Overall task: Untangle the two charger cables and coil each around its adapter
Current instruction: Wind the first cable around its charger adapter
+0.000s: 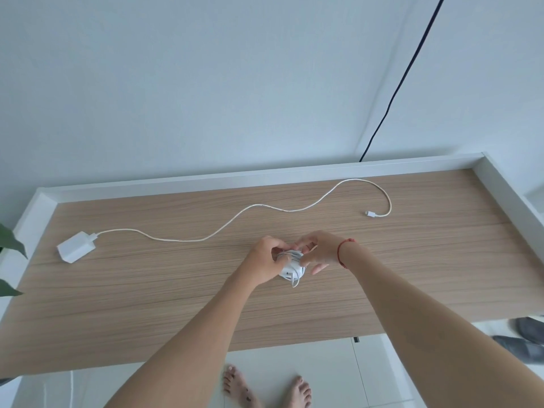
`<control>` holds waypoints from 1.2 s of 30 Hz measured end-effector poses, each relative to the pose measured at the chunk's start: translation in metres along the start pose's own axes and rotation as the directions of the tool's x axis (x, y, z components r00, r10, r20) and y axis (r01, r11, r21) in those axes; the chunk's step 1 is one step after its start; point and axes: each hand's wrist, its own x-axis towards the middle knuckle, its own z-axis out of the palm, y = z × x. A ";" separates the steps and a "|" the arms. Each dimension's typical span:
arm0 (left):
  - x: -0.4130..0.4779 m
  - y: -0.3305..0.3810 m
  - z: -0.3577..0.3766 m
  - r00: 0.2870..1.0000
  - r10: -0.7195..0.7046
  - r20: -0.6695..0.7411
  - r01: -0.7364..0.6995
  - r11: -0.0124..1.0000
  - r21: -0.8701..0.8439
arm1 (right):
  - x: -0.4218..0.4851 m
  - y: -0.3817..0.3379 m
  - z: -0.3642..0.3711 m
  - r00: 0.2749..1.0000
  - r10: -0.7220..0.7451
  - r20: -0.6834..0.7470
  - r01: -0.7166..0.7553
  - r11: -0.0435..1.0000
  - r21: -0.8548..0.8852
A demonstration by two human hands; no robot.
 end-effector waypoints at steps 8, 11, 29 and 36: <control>0.015 0.023 -0.012 0.976 0.043 0.213 -0.137 0.883 0.449 | -0.001 0.011 0.000 0.998 -0.030 -0.060 0.036 0.995 0.089; 0.015 0.022 -0.015 0.967 0.003 0.254 -0.153 0.806 0.572 | -0.001 0.014 0.005 0.990 -0.050 -0.130 0.067 0.989 0.129; -0.001 0.005 -0.001 0.974 -0.187 0.131 0.184 0.982 0.033 | 0.016 0.011 0.034 0.910 -0.073 -0.407 0.140 0.981 0.136; 0.000 0.003 0.001 0.965 -0.254 0.067 0.261 0.954 -0.148 | 0.015 0.014 0.043 0.879 -0.033 -0.475 0.166 0.957 0.240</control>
